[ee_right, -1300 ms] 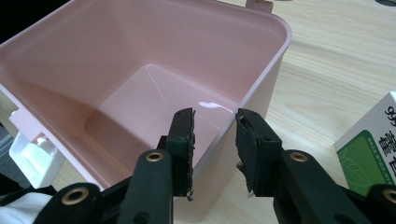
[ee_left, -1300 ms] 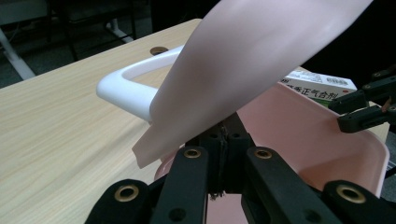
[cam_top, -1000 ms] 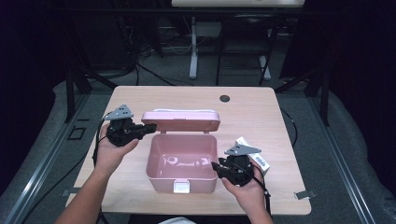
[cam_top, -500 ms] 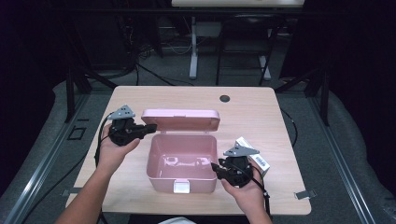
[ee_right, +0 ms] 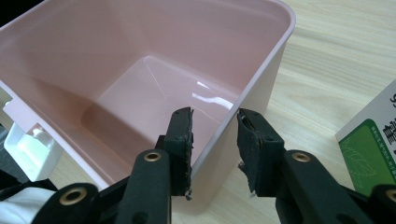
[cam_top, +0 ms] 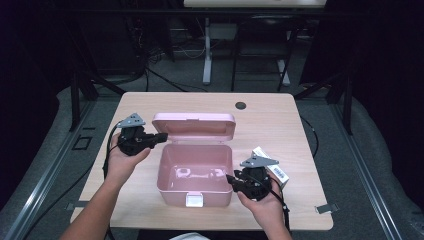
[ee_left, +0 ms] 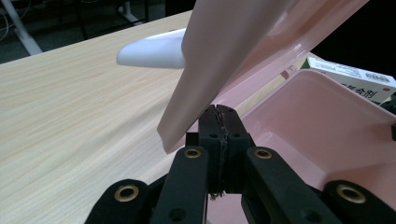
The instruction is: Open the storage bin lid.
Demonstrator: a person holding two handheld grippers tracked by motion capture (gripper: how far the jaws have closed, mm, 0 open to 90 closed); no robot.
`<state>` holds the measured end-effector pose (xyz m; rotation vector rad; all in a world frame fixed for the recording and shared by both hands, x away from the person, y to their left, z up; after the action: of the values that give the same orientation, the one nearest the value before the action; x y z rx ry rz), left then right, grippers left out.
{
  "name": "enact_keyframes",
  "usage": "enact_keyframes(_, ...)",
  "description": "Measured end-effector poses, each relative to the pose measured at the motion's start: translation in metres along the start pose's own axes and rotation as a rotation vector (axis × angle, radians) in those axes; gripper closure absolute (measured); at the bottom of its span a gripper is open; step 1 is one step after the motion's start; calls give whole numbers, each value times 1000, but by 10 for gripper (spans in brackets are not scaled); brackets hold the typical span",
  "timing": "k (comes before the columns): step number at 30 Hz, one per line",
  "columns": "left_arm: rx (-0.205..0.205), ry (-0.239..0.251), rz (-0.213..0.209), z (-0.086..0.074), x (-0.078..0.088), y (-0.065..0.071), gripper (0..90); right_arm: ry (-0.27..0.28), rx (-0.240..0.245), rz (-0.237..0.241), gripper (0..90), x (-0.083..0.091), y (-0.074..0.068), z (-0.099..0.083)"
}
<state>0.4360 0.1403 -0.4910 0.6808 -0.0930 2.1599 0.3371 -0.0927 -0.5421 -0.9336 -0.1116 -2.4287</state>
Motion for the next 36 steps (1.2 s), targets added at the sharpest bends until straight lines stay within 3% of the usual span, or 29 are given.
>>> enact_keyframes(36,36,-49,16,-17,-16,-14,894,-5,-26,16,637,-3,-1,-2)
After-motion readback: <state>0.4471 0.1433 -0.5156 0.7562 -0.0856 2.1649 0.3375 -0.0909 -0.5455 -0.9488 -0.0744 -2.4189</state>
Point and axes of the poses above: each handheld gripper's, and its own axes: x roughly backward along the jaws, z roughly out of its top, y roughly to its right, the point moved 10 cm from there along -x, roughly forward along the jaws, and after that the axes turned 3 degrees about -z, right-handed, at the moved point
